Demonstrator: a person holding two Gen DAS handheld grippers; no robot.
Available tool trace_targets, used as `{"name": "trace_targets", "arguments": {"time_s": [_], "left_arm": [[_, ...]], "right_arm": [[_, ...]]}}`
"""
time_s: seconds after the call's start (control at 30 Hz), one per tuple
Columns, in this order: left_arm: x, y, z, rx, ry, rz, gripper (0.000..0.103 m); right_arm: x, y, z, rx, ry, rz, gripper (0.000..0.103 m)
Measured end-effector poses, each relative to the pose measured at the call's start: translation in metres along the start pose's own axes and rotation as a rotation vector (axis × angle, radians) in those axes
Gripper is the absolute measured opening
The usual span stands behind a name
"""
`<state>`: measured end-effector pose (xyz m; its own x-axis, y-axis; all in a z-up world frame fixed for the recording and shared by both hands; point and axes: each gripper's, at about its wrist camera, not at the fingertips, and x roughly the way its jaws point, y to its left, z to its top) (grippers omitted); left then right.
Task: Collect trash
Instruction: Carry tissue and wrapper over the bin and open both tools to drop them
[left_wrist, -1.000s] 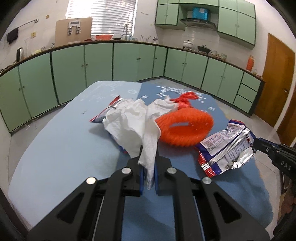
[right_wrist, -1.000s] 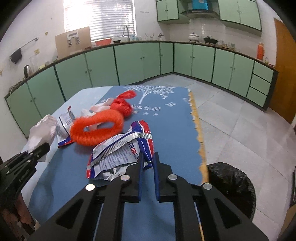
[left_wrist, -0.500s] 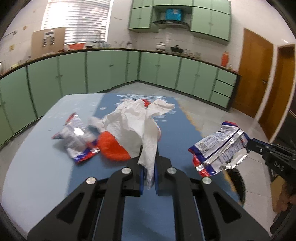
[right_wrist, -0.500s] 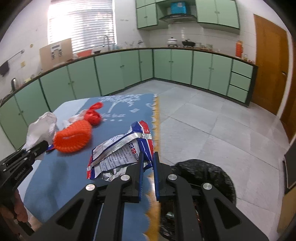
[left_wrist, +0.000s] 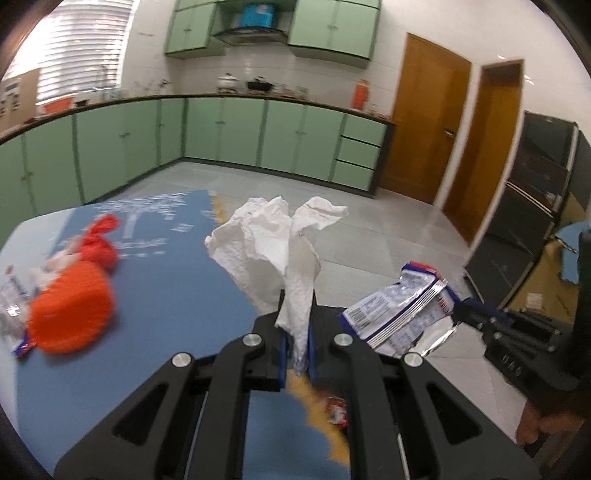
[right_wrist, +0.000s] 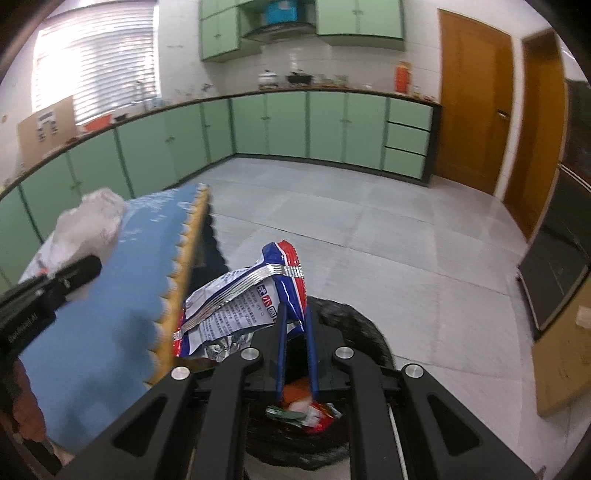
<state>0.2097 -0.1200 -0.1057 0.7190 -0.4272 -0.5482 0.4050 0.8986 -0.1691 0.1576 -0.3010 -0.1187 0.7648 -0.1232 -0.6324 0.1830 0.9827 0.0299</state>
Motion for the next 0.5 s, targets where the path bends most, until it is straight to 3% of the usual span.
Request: {"name": "trace_targets", "arguments": {"time_s": [0.27,0.5], "left_arm": [[0.062,-0.048,-0.012,0.069,0.091,-0.104,0.008],[0.105,-0.060,-0.019,0.104,0.152,-0.107,0.017]], "right_arm": [[0.037,-0.056,-0.034,0.093,0.090,-0.097,0.010],[0.061,-0.082,-0.058,0.150,0.125,-0.106,0.011]]}}
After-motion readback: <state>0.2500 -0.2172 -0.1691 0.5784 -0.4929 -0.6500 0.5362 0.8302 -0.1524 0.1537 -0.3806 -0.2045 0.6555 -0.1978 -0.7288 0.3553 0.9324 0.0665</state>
